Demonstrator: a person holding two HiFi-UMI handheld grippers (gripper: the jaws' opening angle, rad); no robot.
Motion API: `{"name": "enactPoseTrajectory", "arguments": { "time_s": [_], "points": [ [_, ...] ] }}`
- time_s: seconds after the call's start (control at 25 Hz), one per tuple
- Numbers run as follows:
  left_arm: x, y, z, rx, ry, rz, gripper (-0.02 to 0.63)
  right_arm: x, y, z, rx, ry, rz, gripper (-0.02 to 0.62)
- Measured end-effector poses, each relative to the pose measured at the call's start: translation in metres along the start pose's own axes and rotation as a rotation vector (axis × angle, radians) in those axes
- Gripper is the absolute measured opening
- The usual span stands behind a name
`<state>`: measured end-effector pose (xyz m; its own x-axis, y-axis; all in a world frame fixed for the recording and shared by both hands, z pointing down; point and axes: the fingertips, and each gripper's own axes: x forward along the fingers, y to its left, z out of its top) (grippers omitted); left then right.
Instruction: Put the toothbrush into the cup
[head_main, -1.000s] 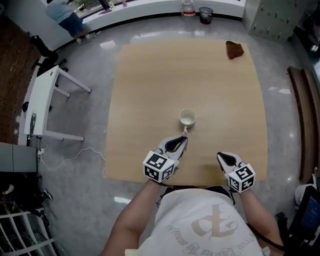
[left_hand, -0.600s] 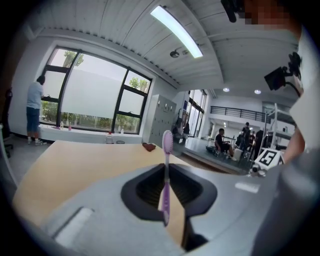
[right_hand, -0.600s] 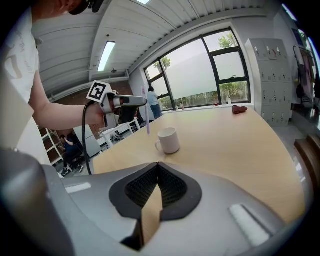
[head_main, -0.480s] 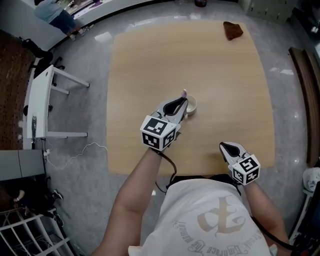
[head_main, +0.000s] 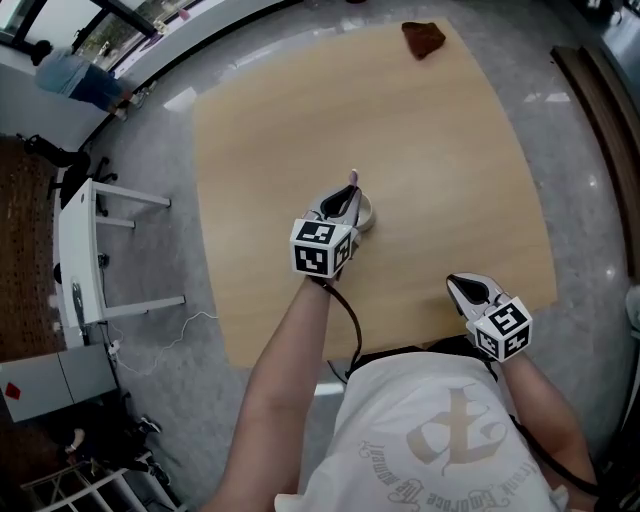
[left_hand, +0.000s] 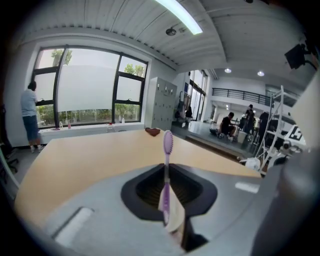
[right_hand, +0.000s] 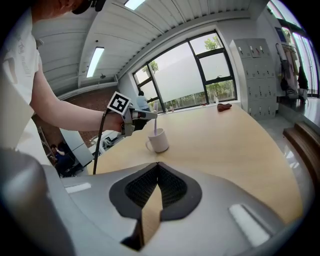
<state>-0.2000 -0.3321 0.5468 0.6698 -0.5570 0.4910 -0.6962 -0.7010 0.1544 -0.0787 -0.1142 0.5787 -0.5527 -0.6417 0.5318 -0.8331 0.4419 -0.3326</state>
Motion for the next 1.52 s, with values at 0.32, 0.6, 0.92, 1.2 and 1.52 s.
{"name": "enactPoseTrajectory", "arguments": {
  "time_s": [0.32, 0.6, 0.92, 1.2, 1.52],
  "points": [
    [0.018, 0.001, -0.025, -0.001, 0.081, 0.029, 0.035, -0.020, -0.023, -0.011, 0.039, -0.002, -0.043, 0.012],
    [0.023, -0.002, -0.040, 0.019, 0.147, 0.051, 0.037, -0.024, -0.023, -0.018, 0.053, -0.008, -0.045, 0.012],
    [0.034, -0.012, -0.043, 0.073, 0.195, 0.084, 0.040, -0.035, -0.039, -0.021, 0.069, -0.015, -0.055, 0.012],
    [0.034, -0.012, -0.045, 0.103, 0.230, 0.092, 0.055, -0.034, -0.042, -0.019, 0.072, -0.021, -0.045, 0.012],
    [0.031, -0.004, -0.045, 0.112, 0.203, 0.112, 0.055, -0.026, -0.051, -0.021, 0.066, -0.035, -0.055, 0.012]
  ]
}}
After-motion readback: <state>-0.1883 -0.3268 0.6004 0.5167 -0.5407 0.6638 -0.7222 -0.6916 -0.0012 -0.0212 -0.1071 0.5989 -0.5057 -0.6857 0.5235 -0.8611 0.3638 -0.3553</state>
